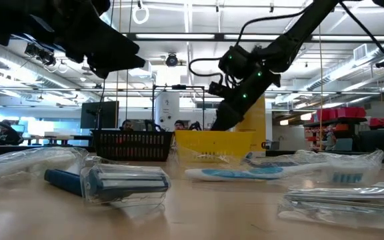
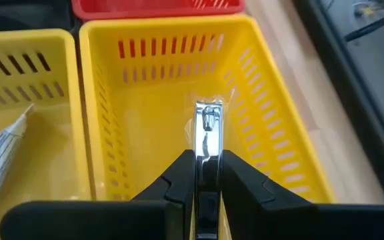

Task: Pick & Place Travel size toiletries
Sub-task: Put the silver nail cutter into the top yellow bin, then put the blue toothbrush into the red bin

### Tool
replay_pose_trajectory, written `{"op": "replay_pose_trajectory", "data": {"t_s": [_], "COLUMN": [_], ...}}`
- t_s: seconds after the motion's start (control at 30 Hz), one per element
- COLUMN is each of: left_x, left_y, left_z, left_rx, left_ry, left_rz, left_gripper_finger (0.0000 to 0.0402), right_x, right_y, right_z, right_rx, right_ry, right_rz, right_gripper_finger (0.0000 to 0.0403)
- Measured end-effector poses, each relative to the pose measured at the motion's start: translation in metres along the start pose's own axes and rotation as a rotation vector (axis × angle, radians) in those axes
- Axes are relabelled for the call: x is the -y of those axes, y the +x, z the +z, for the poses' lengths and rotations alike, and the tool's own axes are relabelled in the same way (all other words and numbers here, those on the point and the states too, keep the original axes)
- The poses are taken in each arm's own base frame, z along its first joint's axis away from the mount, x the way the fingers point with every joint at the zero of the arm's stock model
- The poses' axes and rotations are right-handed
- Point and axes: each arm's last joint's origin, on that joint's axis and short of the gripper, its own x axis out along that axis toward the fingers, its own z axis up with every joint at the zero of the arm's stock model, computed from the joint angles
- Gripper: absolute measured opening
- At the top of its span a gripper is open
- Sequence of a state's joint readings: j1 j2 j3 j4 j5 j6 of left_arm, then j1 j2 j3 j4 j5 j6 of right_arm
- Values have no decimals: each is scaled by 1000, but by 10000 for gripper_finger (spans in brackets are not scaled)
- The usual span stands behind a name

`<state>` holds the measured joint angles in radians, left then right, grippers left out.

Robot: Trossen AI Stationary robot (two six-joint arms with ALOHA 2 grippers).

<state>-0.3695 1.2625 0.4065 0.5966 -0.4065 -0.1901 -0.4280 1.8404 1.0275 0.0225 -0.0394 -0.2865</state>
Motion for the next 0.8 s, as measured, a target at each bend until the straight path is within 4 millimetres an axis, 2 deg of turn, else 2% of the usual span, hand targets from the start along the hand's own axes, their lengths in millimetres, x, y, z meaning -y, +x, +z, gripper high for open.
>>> {"op": "replay_pose_trajectory", "data": {"t_s": [0.13, 0.3, 0.8], "left_x": [-5, -9, -10], "left_y": [2, 3, 3], "left_z": [1, 2, 2], "left_rx": [2, 4, 2], "left_ry": [-10, -15, -22], "left_rz": [23, 41, 44], "left_gripper_finger": [212, 212, 212], "right_x": [6, 6, 2], "right_y": [7, 14, 15], "right_z": [-7, -14, -10], "right_rx": [-6, -34, -6], "right_ry": [84, 88, 74], "right_rz": [59, 60, 59], "right_gripper_finger": [69, 81, 166]}}
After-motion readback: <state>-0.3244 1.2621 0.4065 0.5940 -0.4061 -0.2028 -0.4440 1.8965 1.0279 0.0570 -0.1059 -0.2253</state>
